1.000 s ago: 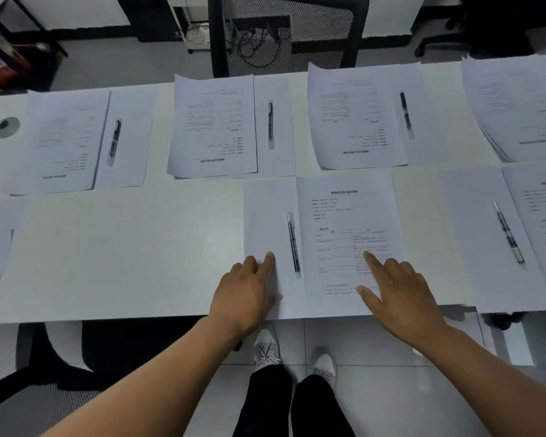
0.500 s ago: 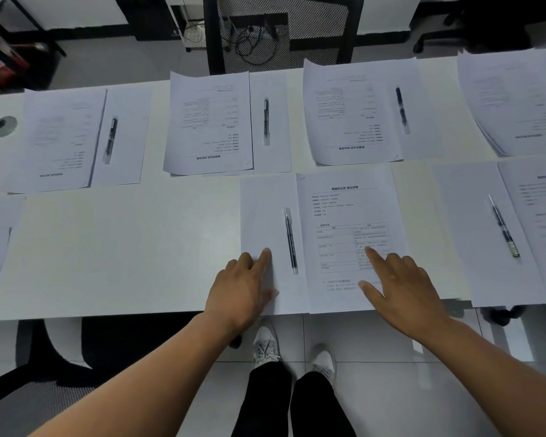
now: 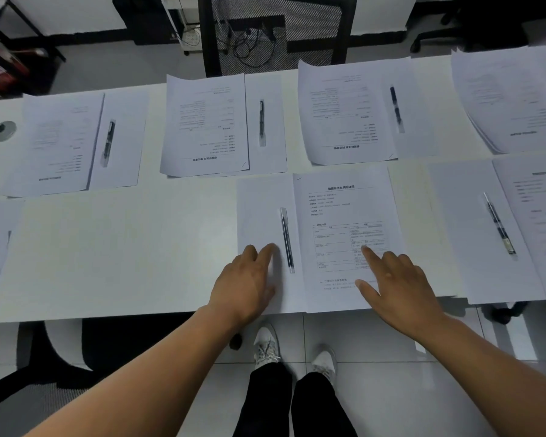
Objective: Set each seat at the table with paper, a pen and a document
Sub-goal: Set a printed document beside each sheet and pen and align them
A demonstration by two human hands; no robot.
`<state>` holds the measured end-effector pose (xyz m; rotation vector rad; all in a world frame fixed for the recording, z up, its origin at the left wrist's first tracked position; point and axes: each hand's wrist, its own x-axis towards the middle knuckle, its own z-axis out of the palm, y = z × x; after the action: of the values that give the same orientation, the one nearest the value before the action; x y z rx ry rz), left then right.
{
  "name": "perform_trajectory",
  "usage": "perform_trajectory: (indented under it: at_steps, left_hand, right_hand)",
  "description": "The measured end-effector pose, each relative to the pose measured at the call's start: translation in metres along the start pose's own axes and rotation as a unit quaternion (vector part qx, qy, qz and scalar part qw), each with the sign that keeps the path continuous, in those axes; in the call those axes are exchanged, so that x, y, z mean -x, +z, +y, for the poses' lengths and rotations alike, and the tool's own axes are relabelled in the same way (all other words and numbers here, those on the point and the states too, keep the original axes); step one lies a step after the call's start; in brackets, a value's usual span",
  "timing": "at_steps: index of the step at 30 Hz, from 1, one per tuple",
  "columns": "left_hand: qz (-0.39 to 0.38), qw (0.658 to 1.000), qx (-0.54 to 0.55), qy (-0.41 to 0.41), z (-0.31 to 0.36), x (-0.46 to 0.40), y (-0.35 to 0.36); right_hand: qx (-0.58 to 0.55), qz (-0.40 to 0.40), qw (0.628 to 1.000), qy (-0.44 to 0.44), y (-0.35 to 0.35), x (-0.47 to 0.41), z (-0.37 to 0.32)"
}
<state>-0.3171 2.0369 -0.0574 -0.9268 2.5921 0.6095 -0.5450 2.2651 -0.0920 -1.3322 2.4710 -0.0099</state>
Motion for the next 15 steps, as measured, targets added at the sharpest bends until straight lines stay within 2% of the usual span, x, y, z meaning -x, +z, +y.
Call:
perform_trajectory:
  at_steps: [4,11,15]
  left_hand:
    - [-0.001,1.0,-0.019,0.016,0.005,-0.003,-0.003]
    - [-0.011,0.999,-0.026,-0.025,0.0,0.015,-0.011]
    - [0.008,0.999,-0.029,-0.044,0.002,0.029,-0.026]
  right_hand:
    - [-0.002,-0.003,1.0,-0.001,-0.002,0.001,0.0]
    - [0.012,-0.057,0.998,0.002,-0.027,0.0,-0.011]
    - [0.011,-0.043,0.999,-0.007,-0.049,0.0,-0.022]
